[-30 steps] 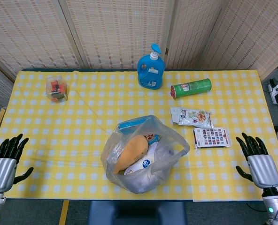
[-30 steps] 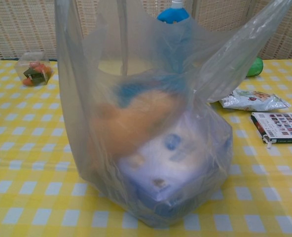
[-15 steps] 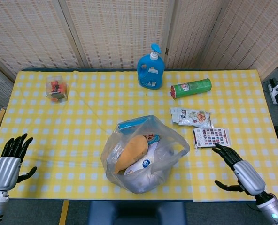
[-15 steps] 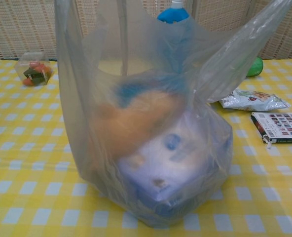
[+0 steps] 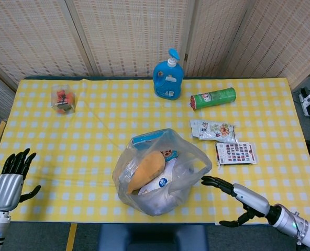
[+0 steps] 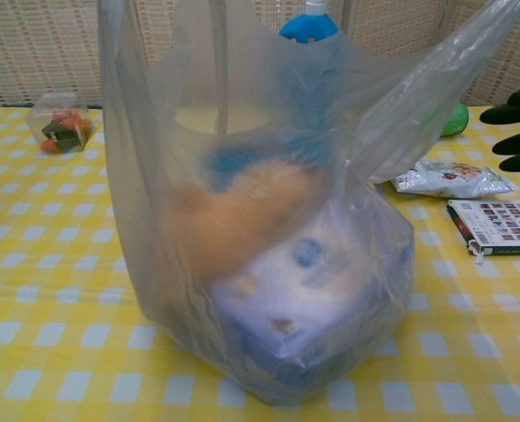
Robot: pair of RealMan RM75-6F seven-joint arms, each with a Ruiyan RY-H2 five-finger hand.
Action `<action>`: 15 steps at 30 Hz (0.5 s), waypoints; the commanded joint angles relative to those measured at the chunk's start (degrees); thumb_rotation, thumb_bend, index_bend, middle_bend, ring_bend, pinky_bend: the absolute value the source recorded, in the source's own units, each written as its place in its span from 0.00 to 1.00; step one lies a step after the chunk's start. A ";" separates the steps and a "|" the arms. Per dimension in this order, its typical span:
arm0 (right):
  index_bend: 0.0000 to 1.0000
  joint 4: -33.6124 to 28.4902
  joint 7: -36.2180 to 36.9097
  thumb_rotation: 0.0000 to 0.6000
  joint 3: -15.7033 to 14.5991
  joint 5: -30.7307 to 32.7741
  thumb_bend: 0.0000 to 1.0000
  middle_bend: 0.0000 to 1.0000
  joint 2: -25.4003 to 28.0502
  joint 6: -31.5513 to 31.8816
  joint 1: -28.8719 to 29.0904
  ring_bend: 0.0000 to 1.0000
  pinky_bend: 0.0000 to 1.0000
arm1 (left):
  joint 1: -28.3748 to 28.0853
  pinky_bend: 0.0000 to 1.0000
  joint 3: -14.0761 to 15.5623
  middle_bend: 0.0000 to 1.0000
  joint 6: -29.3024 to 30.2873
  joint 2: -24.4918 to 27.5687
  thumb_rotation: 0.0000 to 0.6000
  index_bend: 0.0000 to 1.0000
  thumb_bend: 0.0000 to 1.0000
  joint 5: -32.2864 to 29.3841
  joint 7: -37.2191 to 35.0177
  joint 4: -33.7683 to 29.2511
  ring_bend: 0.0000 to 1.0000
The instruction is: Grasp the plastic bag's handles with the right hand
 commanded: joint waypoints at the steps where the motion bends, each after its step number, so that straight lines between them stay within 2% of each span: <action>1: 0.00 1.38 1.97 1.00 -0.01 1.14 0.28 0.00 -1.11 0.09 1.78 0.00 0.00 | -0.04 0.00 -0.18 0.00 -0.03 0.07 1.00 0.00 0.24 -0.27 -0.18 0.13 0.00; 7: 0.00 2.37 2.79 1.00 -0.37 2.63 0.28 0.00 -2.00 0.62 2.80 0.00 0.00 | 0.00 0.00 -0.28 0.00 0.06 0.24 1.00 0.00 0.24 -0.55 -0.83 0.36 0.01; 15: 0.00 3.26 7.39 1.00 0.20 3.31 0.28 0.00 -3.83 0.61 6.73 0.00 0.00 | -0.05 0.00 -0.22 0.00 -0.18 0.27 1.00 0.00 0.24 -0.82 -1.00 0.52 0.01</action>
